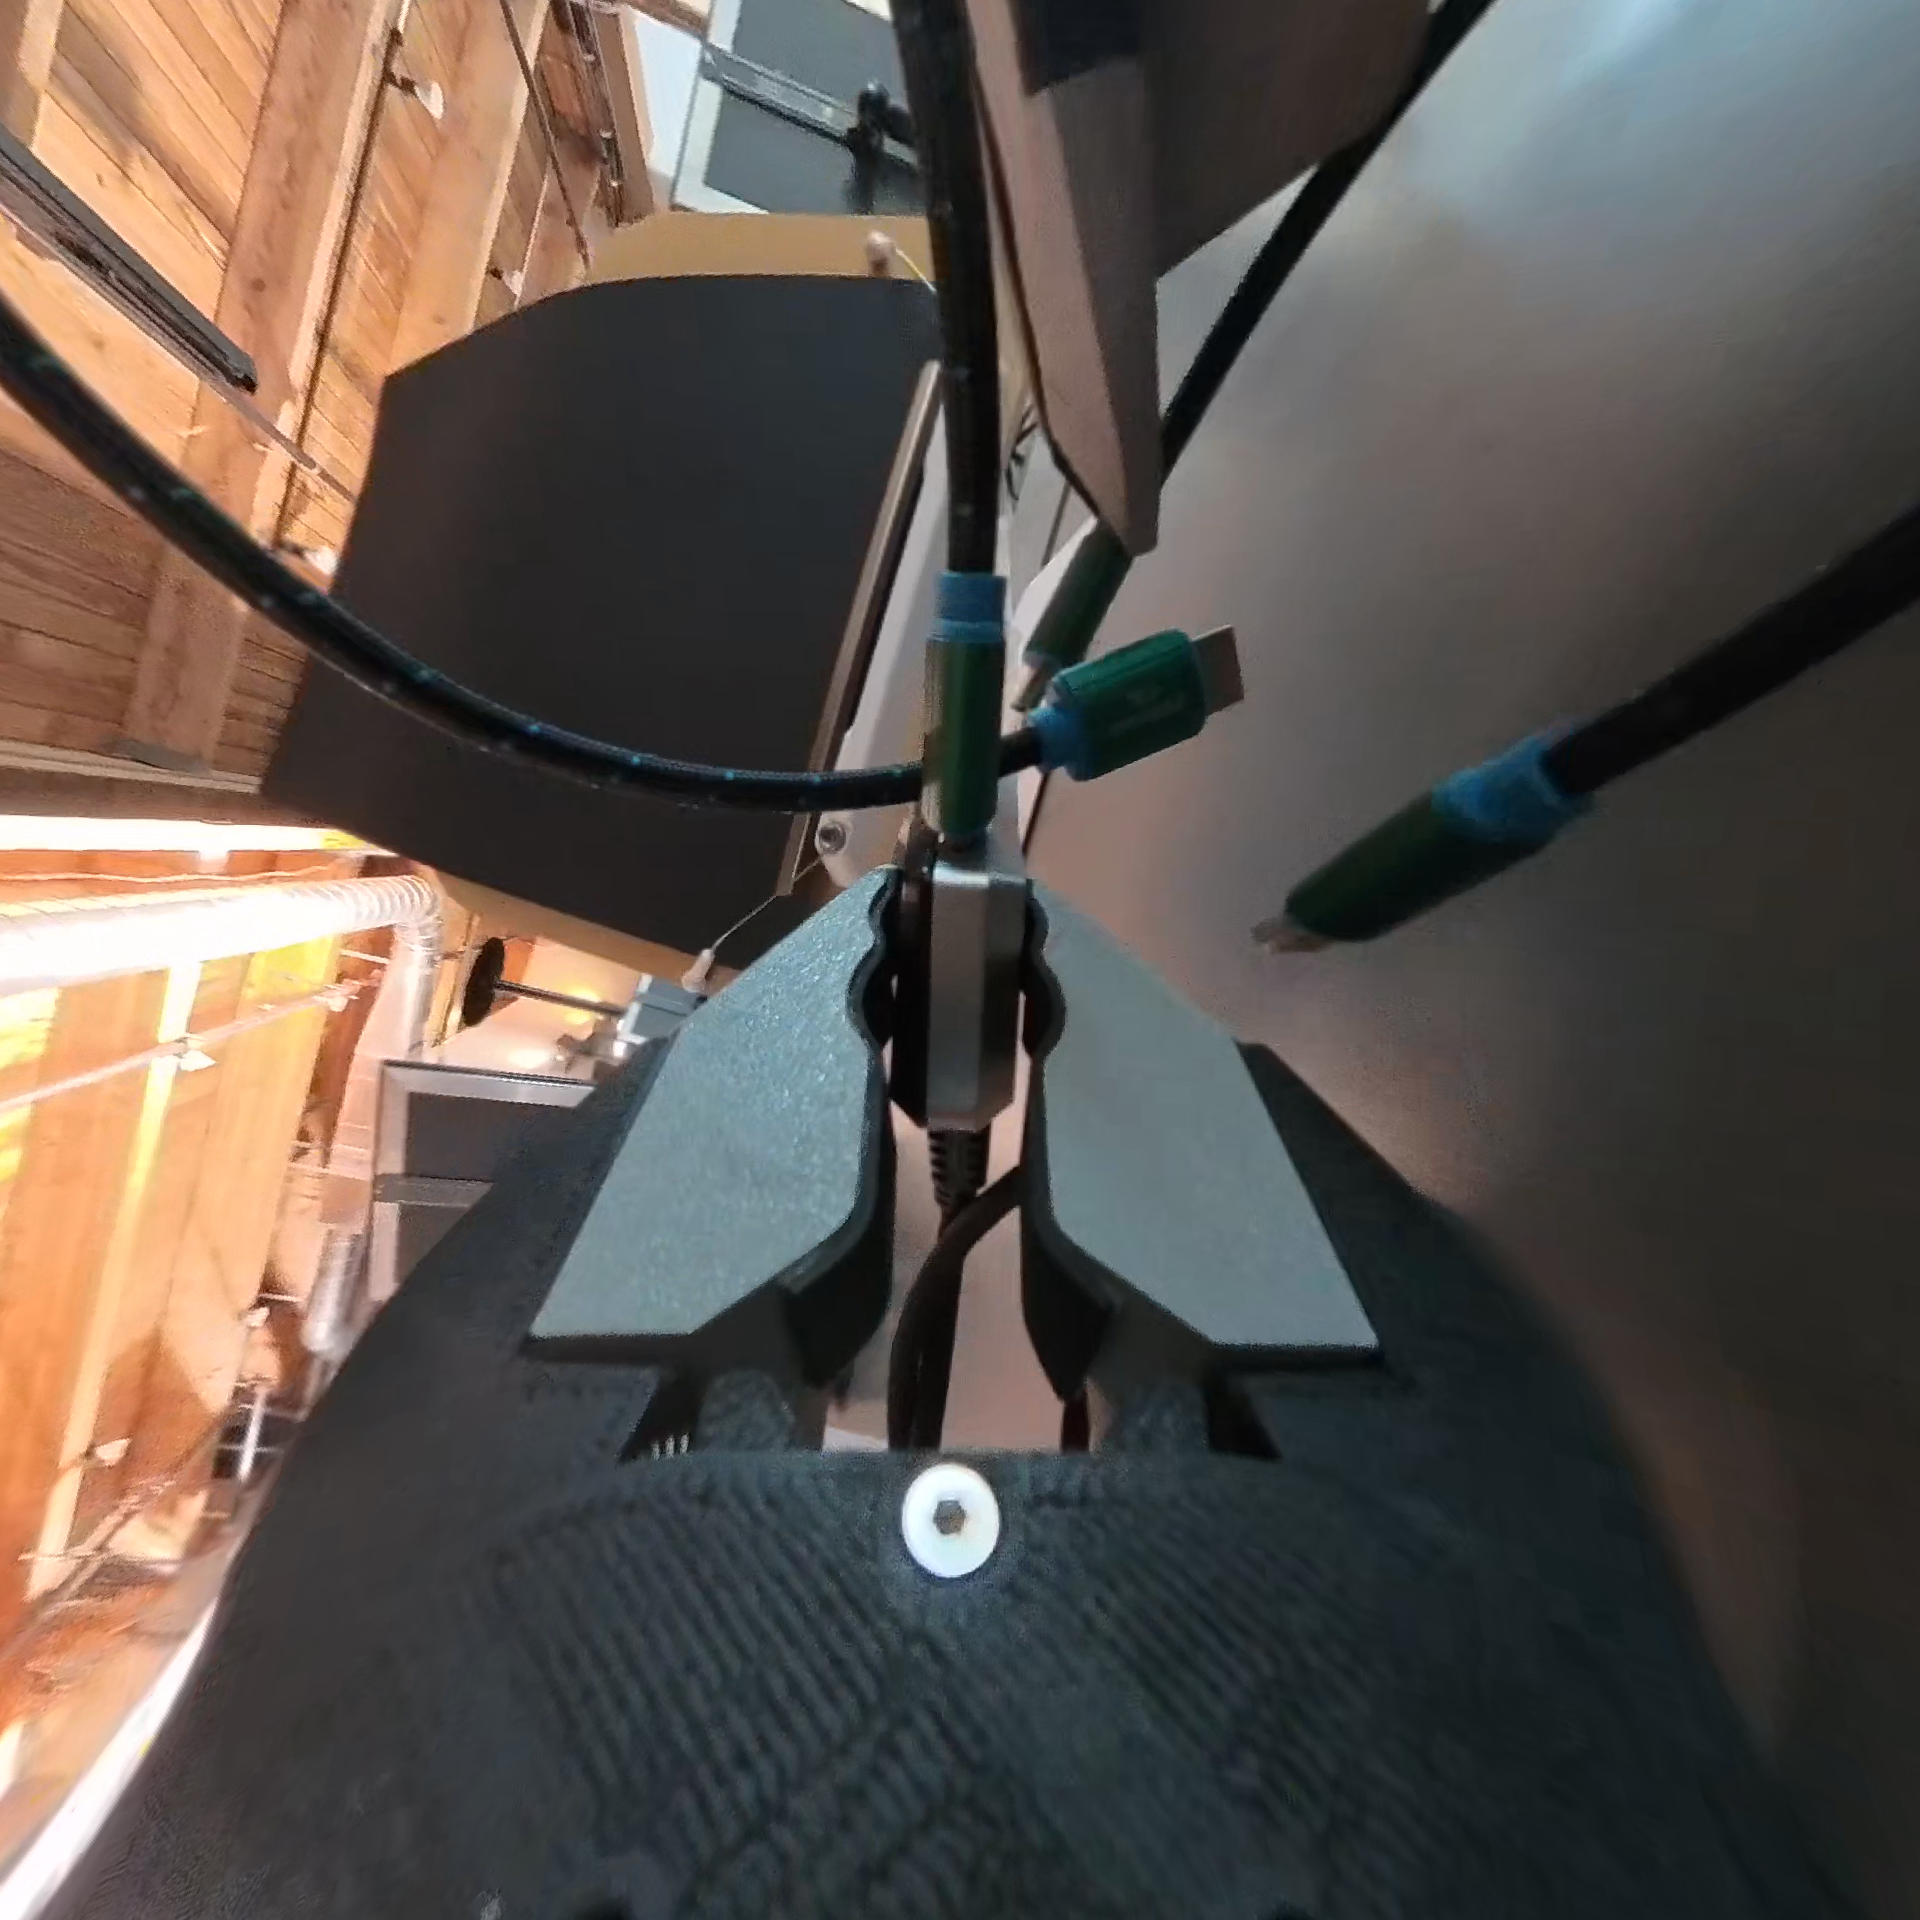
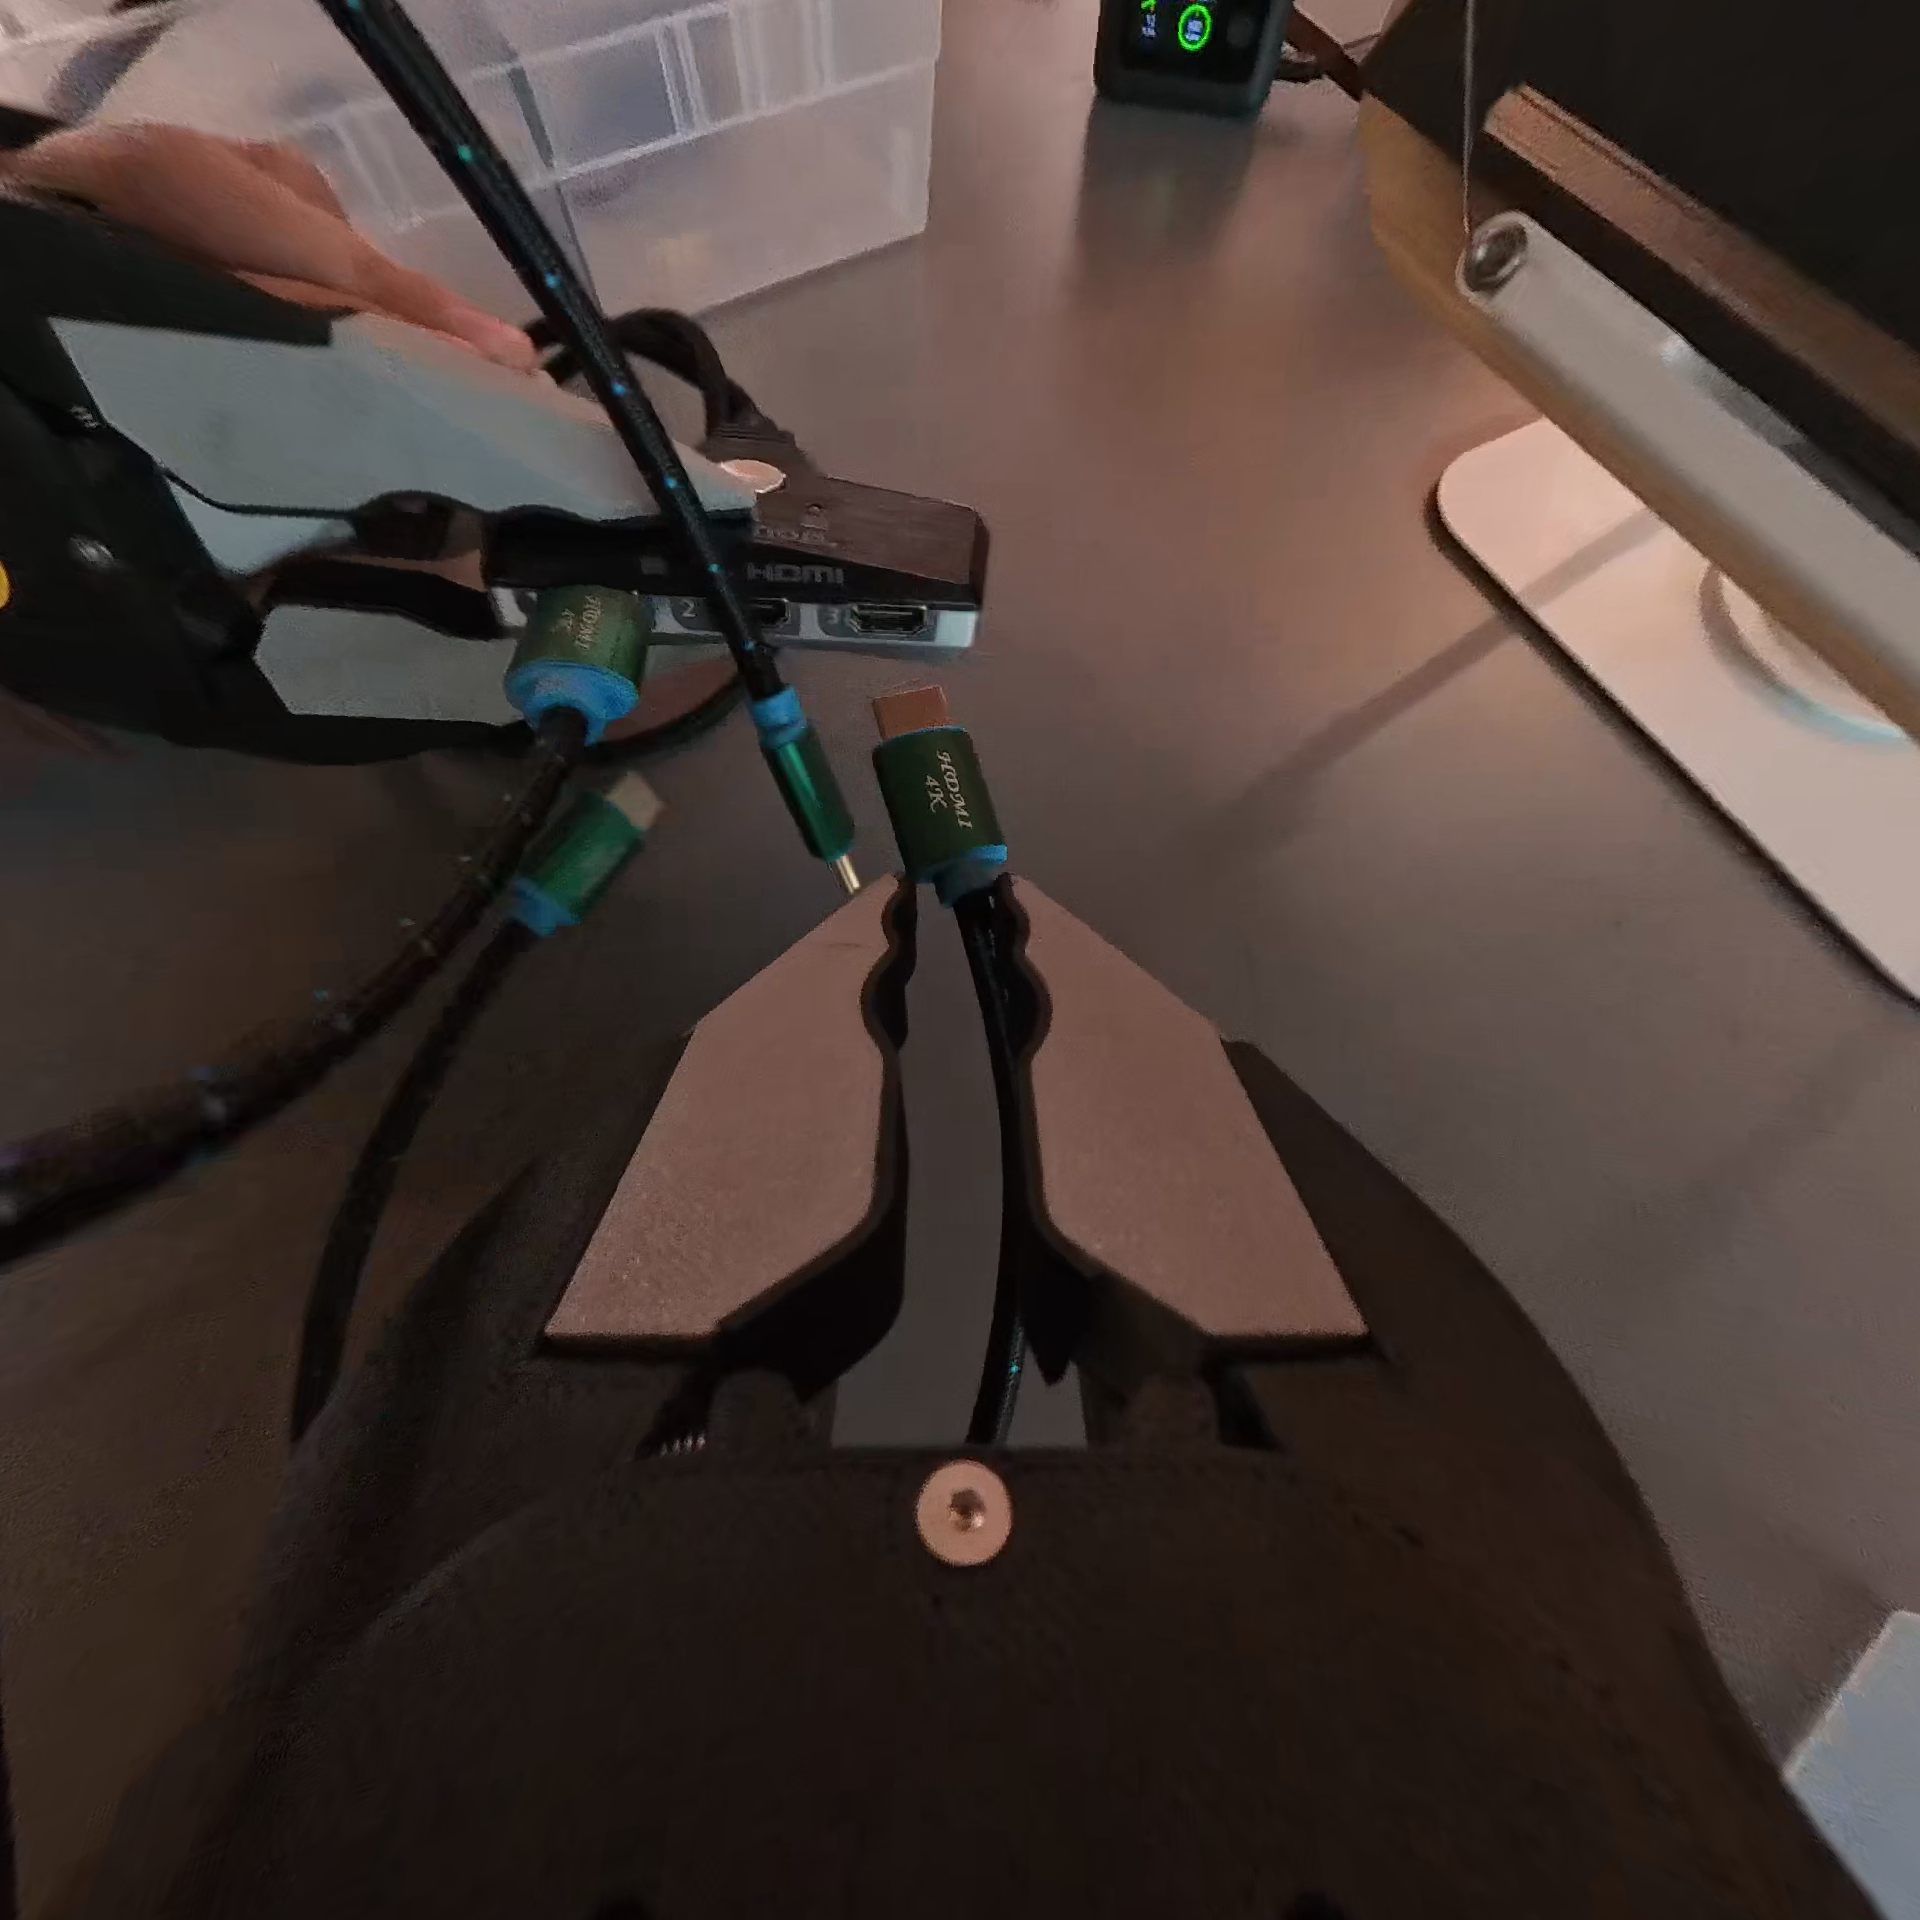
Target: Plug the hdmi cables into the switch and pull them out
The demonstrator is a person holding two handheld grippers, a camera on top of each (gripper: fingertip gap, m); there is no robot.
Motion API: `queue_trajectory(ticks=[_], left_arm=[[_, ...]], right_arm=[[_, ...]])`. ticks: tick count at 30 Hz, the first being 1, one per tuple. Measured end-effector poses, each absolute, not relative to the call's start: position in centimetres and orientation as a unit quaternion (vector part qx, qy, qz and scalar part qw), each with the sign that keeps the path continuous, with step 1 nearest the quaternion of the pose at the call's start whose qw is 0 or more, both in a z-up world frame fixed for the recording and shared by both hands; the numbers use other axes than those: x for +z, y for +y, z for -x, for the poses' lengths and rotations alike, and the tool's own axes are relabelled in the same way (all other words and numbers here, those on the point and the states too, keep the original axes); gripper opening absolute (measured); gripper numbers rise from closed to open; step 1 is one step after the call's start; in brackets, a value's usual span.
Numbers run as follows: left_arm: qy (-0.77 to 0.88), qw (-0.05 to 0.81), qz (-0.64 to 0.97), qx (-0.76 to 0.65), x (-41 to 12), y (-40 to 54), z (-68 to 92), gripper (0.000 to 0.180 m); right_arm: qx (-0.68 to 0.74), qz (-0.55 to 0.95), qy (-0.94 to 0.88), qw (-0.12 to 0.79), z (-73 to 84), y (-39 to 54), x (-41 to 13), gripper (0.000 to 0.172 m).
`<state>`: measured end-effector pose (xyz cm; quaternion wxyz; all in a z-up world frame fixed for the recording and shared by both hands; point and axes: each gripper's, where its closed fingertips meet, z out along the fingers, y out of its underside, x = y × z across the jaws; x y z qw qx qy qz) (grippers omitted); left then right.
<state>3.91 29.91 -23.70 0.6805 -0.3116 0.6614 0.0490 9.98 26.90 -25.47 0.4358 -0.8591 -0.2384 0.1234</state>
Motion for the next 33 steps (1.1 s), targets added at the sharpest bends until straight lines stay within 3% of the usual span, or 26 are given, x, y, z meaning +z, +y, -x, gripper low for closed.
queue_trajectory(ticks=[15,33], left_arm=[[0.686,0.676,0.223,0.150,-24.3,28.7,-4.5,0.018],[0.700,0.661,0.230,0.146,-25.0,28.2,-4.7,0.019]], right_arm=[[0.131,0.869,-0.231,0.417,-9.4,26.5,-25.6,0.011],[0.127,0.875,-0.239,0.401,-9.6,26.4,-26.6,0.011]])
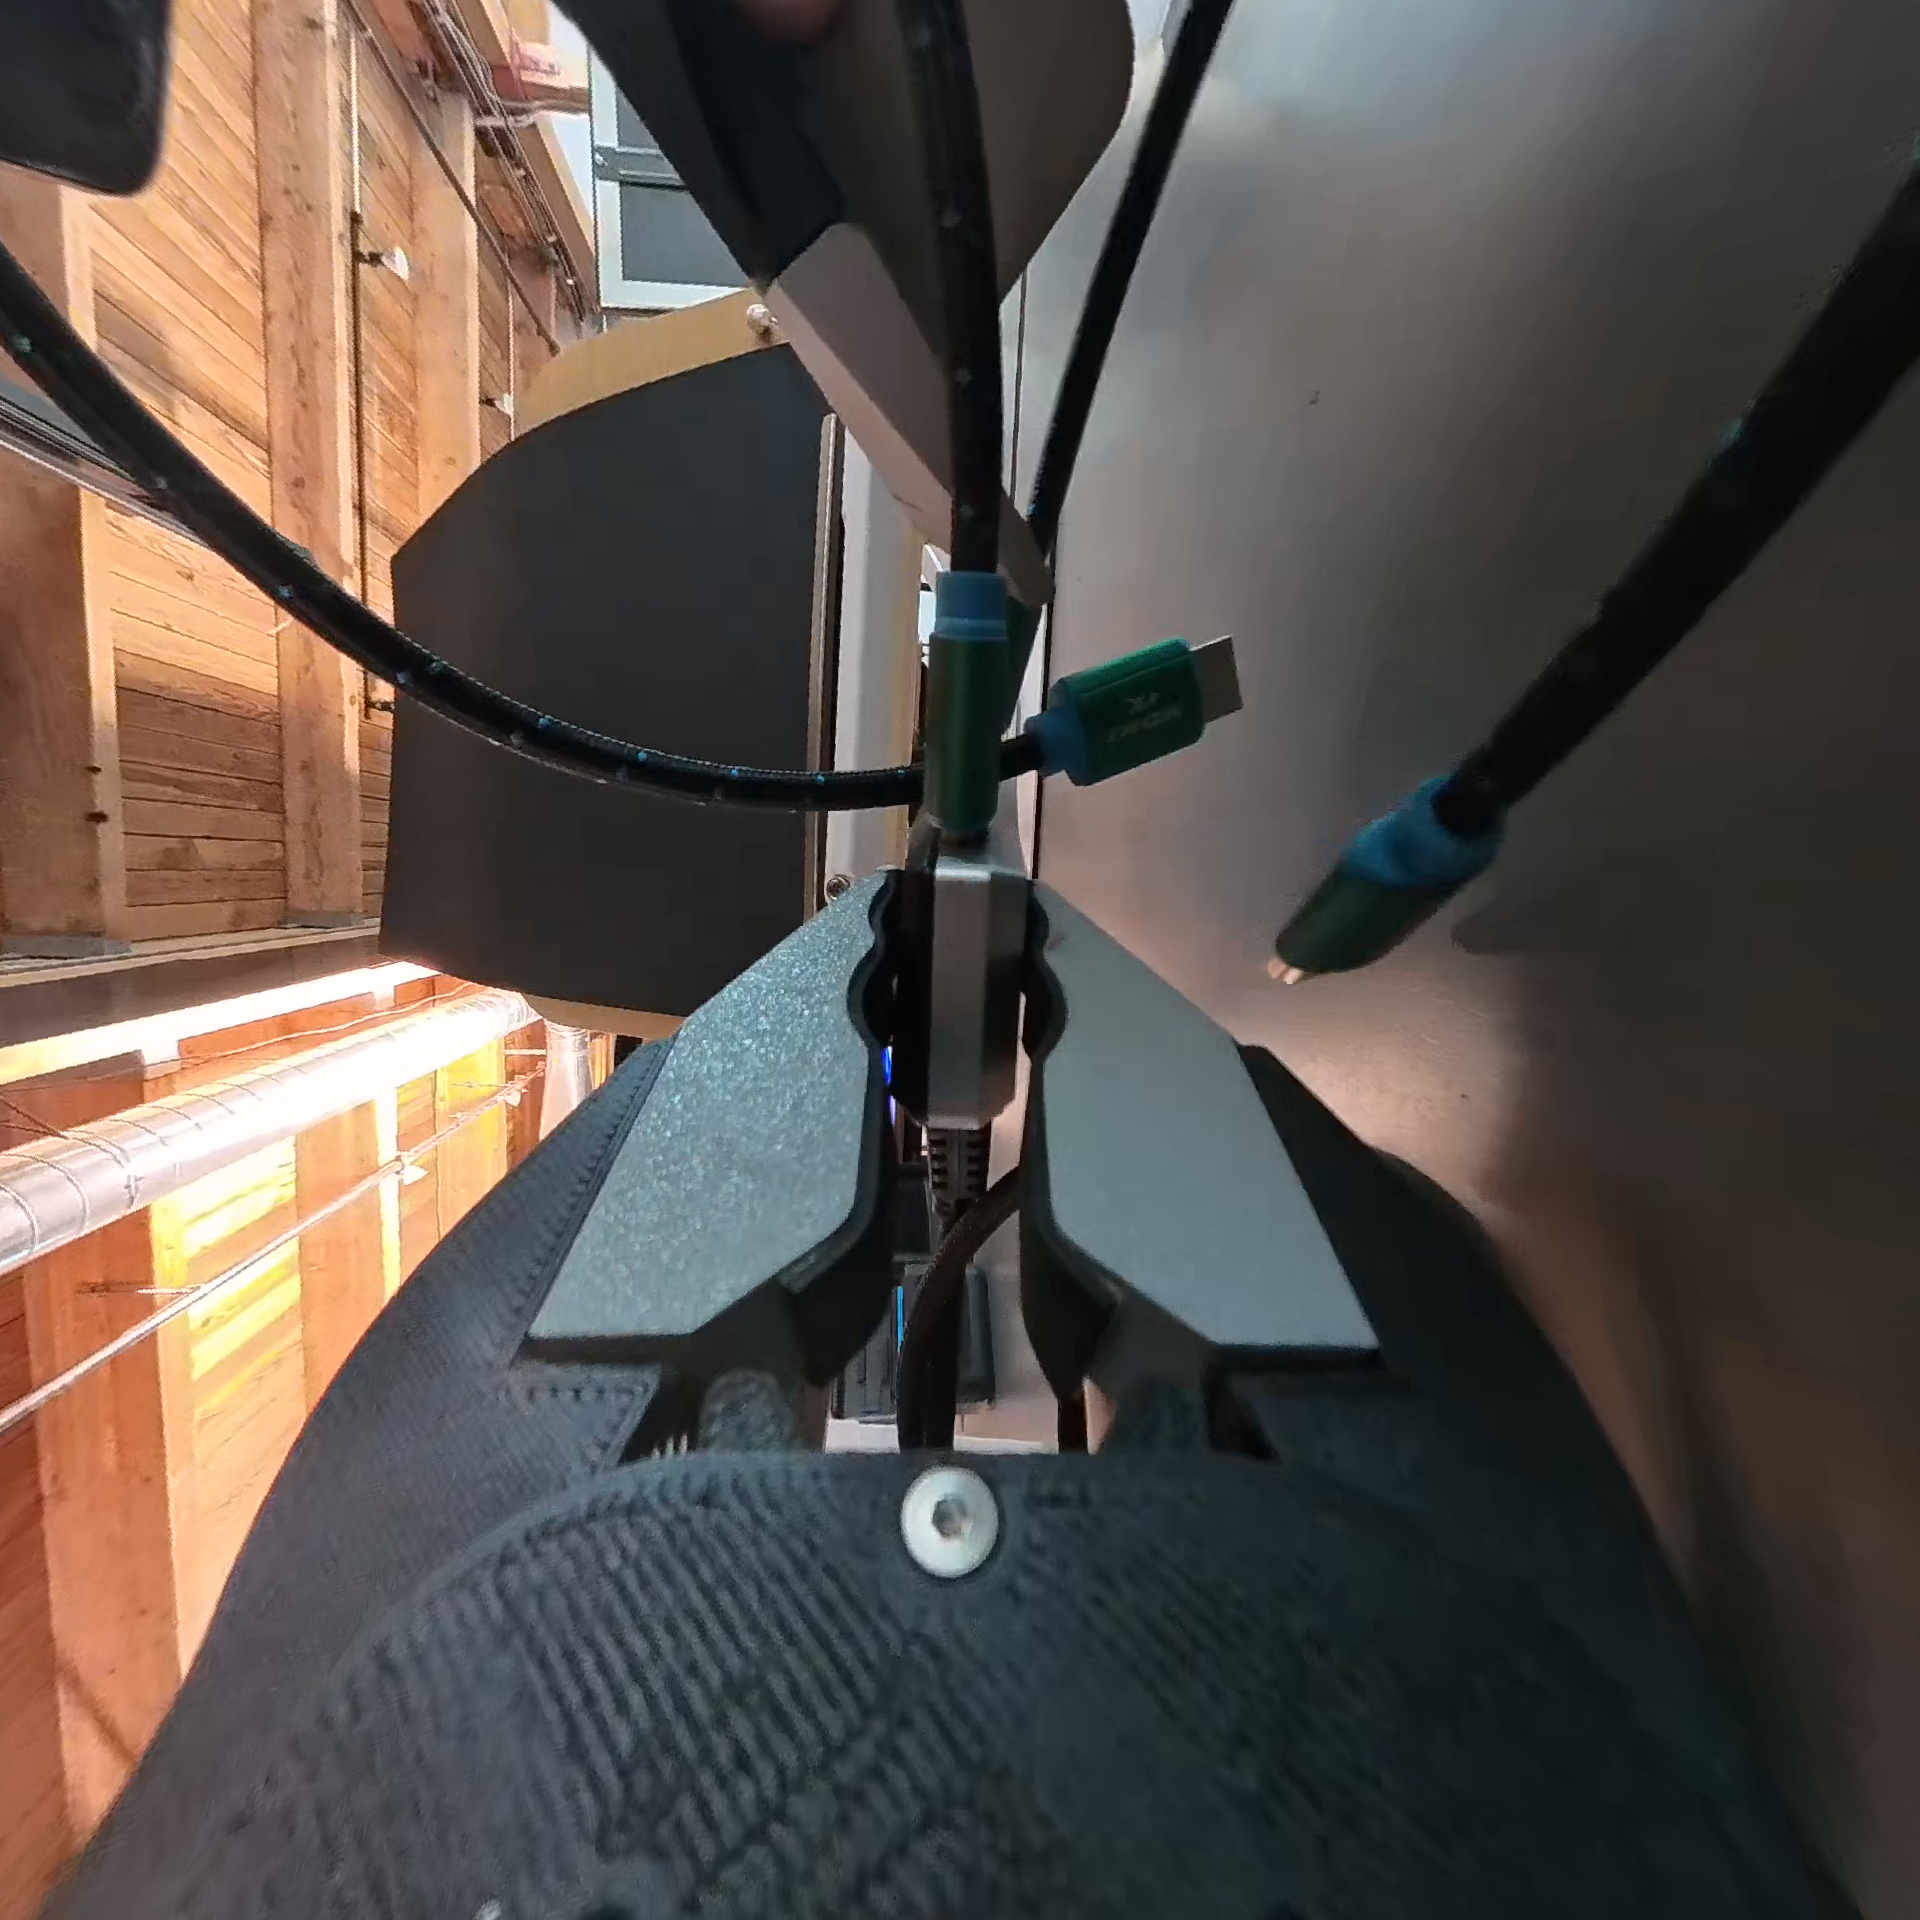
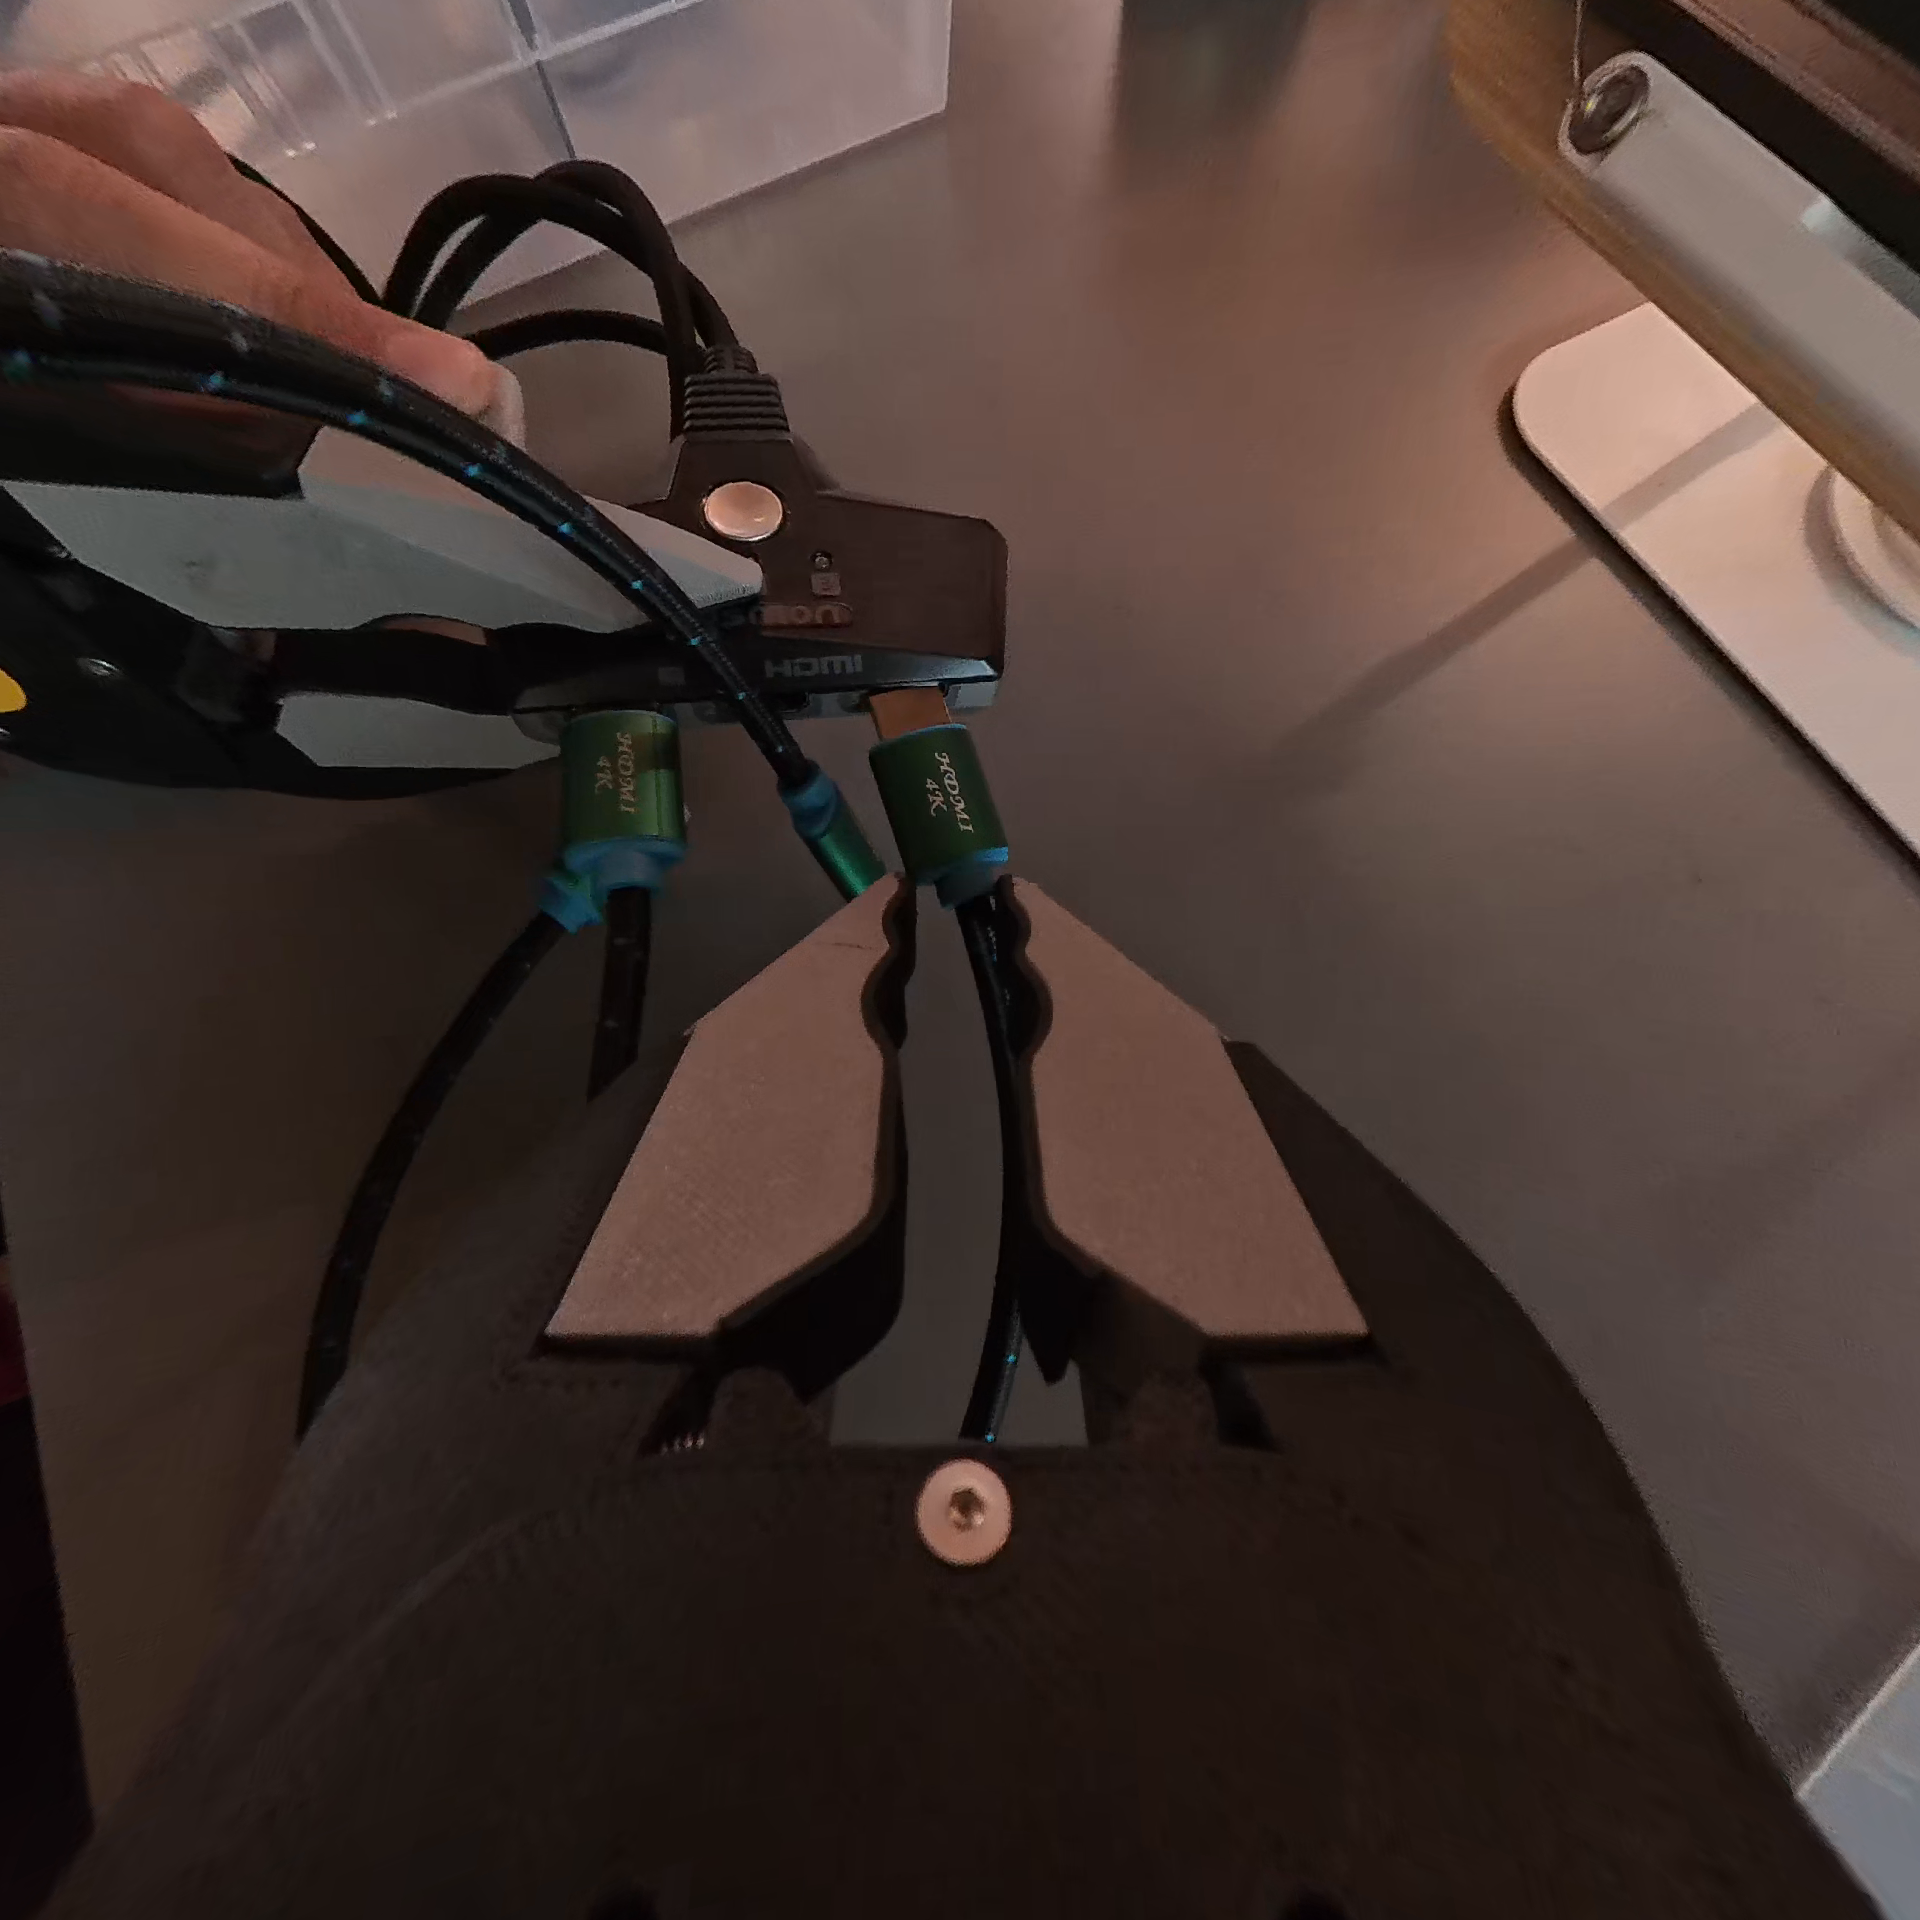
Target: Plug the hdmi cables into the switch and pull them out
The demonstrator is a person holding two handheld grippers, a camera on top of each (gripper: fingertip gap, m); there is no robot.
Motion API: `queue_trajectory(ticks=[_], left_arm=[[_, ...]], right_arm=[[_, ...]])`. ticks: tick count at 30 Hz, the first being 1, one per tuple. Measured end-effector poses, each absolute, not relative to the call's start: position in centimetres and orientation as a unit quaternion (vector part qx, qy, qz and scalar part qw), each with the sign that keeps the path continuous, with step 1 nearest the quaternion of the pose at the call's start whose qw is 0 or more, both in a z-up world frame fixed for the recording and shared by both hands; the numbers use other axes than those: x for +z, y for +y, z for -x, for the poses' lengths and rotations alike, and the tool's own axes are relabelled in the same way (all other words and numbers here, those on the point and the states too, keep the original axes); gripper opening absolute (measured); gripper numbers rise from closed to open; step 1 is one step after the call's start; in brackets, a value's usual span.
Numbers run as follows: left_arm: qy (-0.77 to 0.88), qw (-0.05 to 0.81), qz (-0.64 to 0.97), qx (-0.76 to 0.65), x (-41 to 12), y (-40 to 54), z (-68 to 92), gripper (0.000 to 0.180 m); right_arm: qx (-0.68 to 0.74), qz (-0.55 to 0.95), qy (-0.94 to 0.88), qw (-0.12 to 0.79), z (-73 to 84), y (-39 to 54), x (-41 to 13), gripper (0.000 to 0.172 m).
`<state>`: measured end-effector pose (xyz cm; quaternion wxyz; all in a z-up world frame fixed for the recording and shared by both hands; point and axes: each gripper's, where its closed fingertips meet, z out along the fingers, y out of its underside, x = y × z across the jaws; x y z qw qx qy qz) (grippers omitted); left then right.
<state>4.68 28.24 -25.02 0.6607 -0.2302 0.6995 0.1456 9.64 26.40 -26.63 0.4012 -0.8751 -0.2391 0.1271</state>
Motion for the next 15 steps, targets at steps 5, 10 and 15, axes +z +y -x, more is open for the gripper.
queue_trajectory(ticks=[5,10,15], left_arm=[[0.700,0.660,0.223,0.159,-25.12,28.23,-4.78,0.018],[0.700,0.661,0.218,0.158,-25.04,28.12,-4.82,0.019],[0.705,0.659,0.212,0.153,-25.13,27.86,-4.79,0.018]], right_arm=[[0.120,0.880,-0.233,0.395,-9.66,26.41,-26.78,0.011],[0.163,0.875,-0.224,0.396,-9.59,26.31,-26.60,0.011],[0.120,0.870,-0.261,0.401,-9.65,26.16,-26.56,0.011]])
